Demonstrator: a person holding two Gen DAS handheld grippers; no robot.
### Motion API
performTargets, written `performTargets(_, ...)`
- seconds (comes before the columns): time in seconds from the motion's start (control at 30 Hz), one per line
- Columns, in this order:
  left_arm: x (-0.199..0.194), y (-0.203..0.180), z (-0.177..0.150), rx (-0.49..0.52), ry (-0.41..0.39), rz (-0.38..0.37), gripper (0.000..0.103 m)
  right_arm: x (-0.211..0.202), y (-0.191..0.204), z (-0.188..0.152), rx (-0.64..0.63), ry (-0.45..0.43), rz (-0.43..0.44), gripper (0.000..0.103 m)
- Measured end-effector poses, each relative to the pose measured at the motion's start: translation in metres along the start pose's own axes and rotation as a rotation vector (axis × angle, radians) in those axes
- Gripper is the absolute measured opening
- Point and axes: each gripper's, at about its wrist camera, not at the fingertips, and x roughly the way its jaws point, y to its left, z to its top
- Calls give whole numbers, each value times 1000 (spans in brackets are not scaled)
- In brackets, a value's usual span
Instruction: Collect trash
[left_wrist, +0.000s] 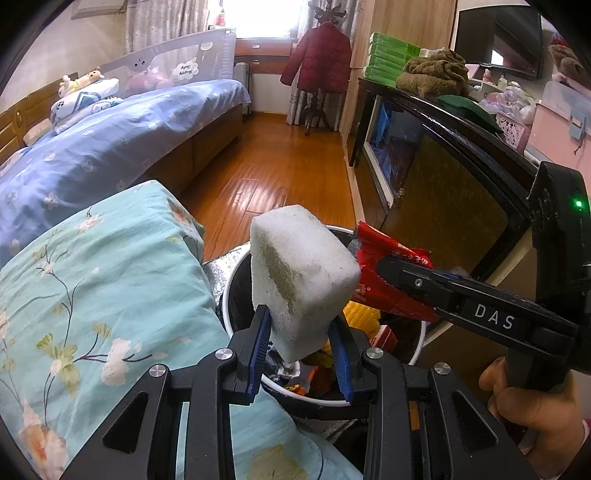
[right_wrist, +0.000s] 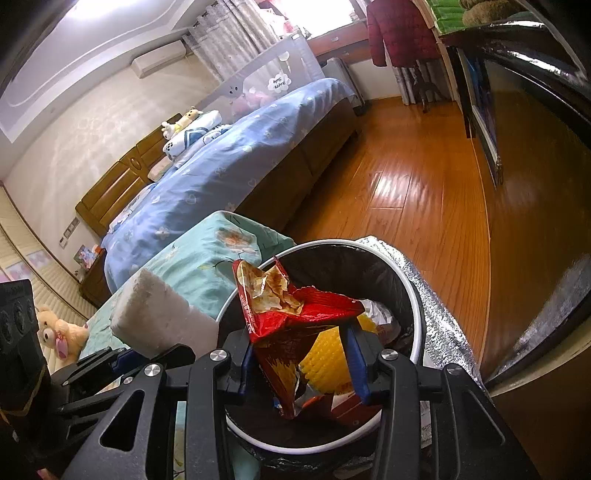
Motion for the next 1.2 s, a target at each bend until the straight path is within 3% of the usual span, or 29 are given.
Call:
performTargets(0.63, 2, 3, 3, -7, 26, -17, 34, 7, -6, 3, 19, 25, -12, 45)
performTargets(0.77, -2, 5, 3, -15, 27, -12, 49, 6, -8, 4, 33, 34, -14, 67)
performTargets(0.8, -4, 6, 3, -18, 22, -8, 54, 6, -8, 5, 34, 33, -17, 68)
performTargets(1.2, -46, 29, -31, -87, -16, 9, 59, -11, 7, -6, 40, 1, -10, 78)
